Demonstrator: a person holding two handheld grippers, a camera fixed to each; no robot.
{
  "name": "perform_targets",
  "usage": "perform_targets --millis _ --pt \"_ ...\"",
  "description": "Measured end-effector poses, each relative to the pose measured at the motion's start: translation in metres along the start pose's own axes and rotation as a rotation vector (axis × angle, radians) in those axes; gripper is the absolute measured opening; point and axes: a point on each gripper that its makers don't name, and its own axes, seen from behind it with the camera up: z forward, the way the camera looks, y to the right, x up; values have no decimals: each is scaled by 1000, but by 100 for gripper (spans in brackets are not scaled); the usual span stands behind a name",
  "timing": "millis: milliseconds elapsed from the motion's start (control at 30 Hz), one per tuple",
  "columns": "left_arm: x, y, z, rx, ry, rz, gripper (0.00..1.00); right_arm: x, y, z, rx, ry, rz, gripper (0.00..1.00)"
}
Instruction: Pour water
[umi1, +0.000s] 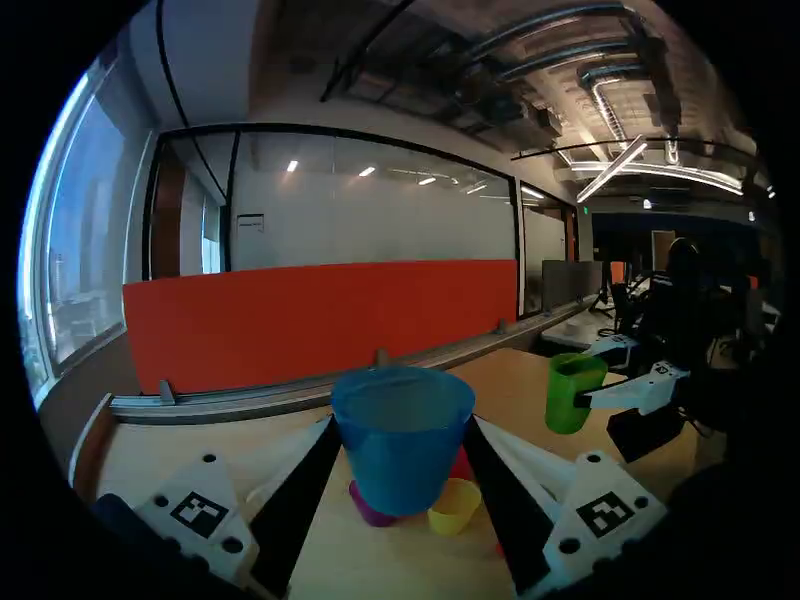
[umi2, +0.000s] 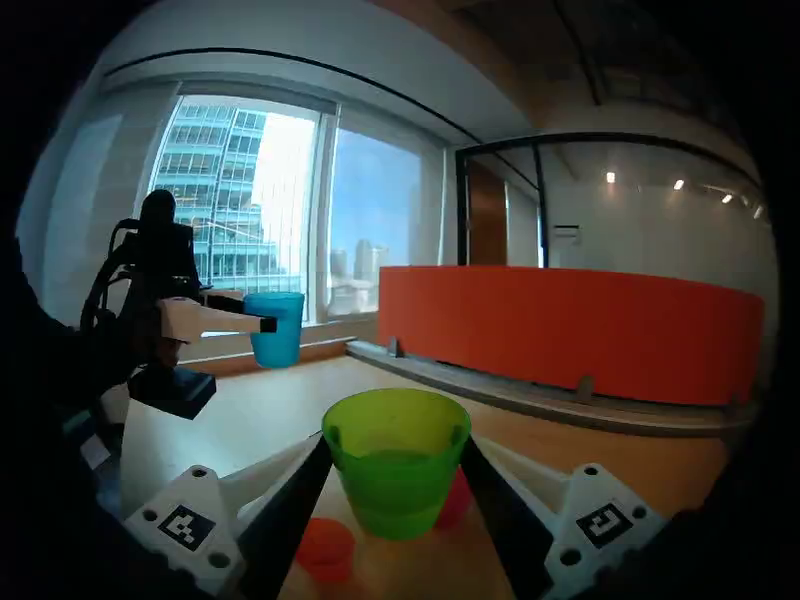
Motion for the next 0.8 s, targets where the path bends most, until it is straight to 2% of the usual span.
perform_targets --millis 400,800 --pt "-40 3 5 -10 -75 42 84 -27 8 3 -19 -64 17 89" --pt "-84 11 13 -36 -161 71 84 -62 12 4 -13 -161 14 89"
